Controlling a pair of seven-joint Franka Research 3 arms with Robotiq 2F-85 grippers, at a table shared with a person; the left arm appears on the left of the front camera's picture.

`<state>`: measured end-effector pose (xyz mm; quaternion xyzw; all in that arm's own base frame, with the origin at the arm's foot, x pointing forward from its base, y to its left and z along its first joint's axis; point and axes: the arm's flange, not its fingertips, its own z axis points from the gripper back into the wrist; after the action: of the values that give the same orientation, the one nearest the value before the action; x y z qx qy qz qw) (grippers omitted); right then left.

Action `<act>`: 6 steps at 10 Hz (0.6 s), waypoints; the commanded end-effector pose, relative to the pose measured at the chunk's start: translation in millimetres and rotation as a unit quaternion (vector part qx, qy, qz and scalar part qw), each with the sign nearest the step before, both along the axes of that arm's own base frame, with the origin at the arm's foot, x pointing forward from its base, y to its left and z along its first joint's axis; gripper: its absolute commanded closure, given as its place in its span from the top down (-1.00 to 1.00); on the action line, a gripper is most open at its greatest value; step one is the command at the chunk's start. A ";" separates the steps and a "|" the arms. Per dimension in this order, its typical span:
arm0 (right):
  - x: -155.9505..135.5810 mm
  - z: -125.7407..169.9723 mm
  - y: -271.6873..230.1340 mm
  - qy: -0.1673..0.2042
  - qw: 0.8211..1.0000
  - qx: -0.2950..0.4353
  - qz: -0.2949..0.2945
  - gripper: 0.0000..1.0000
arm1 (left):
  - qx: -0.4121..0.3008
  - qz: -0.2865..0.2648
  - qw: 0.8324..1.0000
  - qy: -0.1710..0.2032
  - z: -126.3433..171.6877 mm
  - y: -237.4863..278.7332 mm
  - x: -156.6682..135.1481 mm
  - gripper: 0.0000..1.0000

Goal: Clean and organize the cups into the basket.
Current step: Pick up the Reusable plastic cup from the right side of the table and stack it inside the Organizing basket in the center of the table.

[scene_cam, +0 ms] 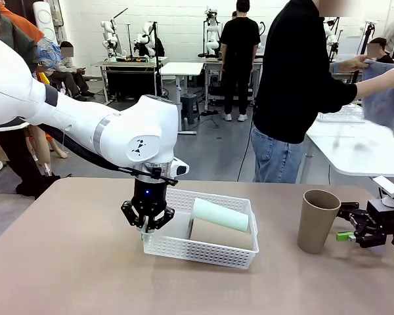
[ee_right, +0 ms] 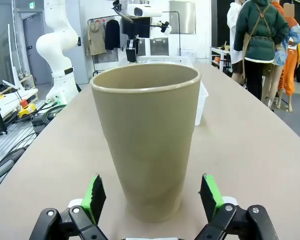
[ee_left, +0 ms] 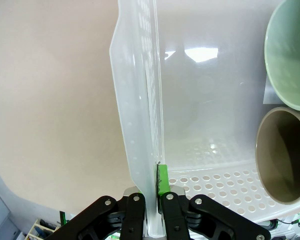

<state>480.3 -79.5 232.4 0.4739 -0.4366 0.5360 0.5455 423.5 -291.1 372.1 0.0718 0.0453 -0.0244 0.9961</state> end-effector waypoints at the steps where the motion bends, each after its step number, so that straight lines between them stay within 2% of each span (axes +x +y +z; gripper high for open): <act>1: 10.9 -8.4 5.8 -0.005 1.000 0.015 -0.008 1.00 | 0.003 -0.006 1.000 0.001 -2.3 0.5 -0.7 -1.00; 6: 15.6 -20.0 17.3 0.014 1.000 0.009 0.003 1.00 | 0.003 -0.006 1.000 0.001 -2.3 0.5 -0.7 -1.00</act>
<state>488.1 -68.1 213.5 0.4876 -0.4262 0.5347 0.5429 423.5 -291.1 372.1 0.0718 0.0452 -0.0244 0.9961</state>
